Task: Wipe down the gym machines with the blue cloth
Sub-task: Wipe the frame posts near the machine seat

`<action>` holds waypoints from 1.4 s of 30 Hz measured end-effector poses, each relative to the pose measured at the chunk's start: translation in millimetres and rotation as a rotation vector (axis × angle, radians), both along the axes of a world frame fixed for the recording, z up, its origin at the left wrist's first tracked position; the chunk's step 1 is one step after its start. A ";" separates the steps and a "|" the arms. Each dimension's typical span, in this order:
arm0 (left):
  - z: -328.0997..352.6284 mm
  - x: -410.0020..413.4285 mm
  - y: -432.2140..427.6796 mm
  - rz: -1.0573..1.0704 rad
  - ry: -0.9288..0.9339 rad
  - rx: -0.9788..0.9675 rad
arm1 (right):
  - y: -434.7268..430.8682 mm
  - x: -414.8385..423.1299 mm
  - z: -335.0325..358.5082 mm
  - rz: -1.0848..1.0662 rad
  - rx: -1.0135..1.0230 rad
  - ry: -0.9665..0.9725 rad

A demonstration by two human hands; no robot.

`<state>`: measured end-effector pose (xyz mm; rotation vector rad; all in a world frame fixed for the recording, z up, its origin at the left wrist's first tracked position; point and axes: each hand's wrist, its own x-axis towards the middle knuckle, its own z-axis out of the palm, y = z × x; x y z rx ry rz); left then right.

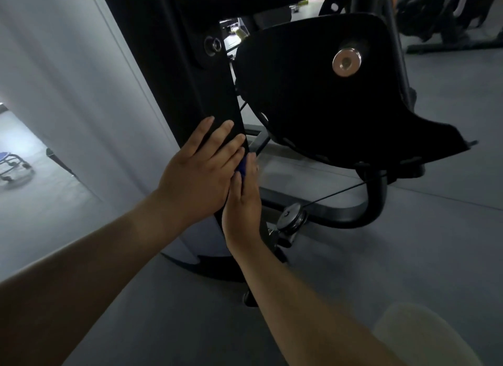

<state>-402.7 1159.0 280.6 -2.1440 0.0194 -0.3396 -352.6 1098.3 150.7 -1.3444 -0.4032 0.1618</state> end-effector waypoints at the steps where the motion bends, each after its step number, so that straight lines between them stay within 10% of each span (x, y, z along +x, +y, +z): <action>1: -4.2 -0.2 -0.8 0.003 0.013 0.004 | -1.1 -5.1 -6.5 0.001 -0.005 -0.020; 12: -23.9 2.6 6.8 -0.011 0.039 0.015 | 5.0 -11.8 -41.4 -0.046 -0.042 0.007; 17: -24.2 4.4 9.3 -0.049 0.025 -0.023 | 3.6 29.8 -44.7 -0.085 -0.078 0.363; 26: -29.7 6.3 9.6 -0.029 0.037 0.026 | -1.5 -14.8 -36.3 -0.011 0.049 0.115; 42: -27.7 6.8 5.1 -0.019 0.035 -0.020 | 11.0 36.1 -28.1 -0.144 -0.016 0.319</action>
